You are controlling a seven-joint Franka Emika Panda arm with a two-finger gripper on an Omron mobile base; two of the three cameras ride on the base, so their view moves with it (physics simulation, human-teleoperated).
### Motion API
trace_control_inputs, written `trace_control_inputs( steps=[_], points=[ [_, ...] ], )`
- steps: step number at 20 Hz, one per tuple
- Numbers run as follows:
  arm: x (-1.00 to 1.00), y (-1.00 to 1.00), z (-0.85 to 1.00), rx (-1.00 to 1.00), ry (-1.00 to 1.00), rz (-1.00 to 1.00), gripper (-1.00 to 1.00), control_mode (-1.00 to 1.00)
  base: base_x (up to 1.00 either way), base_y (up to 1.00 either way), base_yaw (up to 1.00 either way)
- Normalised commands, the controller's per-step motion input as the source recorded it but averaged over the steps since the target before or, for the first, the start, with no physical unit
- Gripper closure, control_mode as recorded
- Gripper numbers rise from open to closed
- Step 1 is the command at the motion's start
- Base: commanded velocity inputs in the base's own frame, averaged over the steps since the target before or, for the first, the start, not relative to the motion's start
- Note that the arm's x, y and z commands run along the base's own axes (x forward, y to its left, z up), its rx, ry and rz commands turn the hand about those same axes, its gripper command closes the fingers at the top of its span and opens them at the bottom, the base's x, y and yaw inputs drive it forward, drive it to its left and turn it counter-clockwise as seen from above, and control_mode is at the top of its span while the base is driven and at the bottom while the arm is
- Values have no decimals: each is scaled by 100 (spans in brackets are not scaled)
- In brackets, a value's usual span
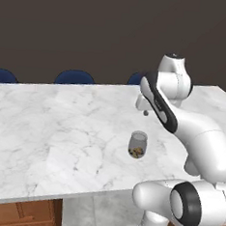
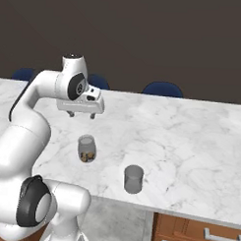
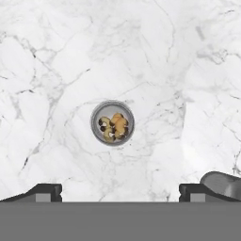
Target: Pick the jar and glass cup and place them in the sink. Then turn on the water.
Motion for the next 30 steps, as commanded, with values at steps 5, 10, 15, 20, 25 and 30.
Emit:
trace_control_inputs(
  steps=[5, 10, 15, 20, 25, 30],
  points=[
    [2, -5, -28, 0, 3, 0, -100, -100, 0, 0, 0],
    [0, -7, -31, 0, 1, 0, -100, -100, 0, 0, 0],
    [0, -4, -27, 0, 0, 0, -100, -100, 0, 0, 0],
    [0, 0, -22, 0, 0, 0, -100, -100, 0, 0, 0],
    [1, -1, -18, 0, 0, 0, -100, -100, 0, 0, 0],
    [10, 0, -18, 0, 0, 0, -100, -100, 0, 0, 0]
  ],
)
